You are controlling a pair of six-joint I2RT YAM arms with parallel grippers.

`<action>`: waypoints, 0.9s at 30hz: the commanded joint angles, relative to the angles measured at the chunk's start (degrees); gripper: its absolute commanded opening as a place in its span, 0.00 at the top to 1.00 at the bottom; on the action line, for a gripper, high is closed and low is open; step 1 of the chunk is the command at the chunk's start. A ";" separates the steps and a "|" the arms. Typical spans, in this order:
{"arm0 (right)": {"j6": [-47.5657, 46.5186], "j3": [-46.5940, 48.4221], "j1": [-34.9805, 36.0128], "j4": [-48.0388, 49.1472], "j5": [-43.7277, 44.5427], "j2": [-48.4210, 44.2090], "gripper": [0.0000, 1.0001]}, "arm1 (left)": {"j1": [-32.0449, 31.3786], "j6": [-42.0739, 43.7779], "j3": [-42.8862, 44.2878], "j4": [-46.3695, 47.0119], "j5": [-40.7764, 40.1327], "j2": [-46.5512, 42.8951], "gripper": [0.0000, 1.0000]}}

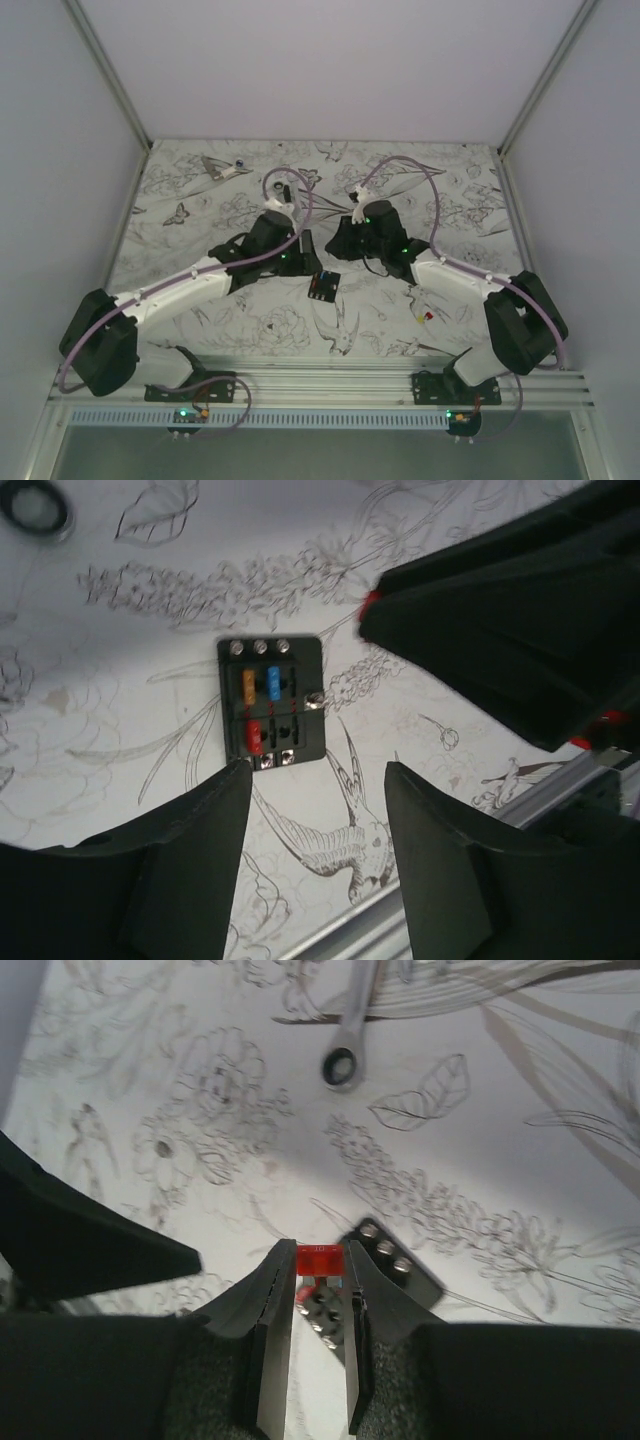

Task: Snap on the fuse box
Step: Pick up the fuse from the center of the board.

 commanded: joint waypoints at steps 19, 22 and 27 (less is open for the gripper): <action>18.11 -1.62 2.37 10.48 -3.31 -3.75 0.75 | -8.33 10.22 -4.49 17.48 -16.56 -1.45 0.75; 19.05 -1.94 2.34 11.33 -4.13 -3.52 0.76 | -8.32 9.70 -4.82 18.89 -15.96 -1.40 0.75; 19.96 -2.38 2.43 12.25 -4.96 -3.74 0.76 | -8.34 9.44 -5.13 19.74 -16.24 -1.05 0.76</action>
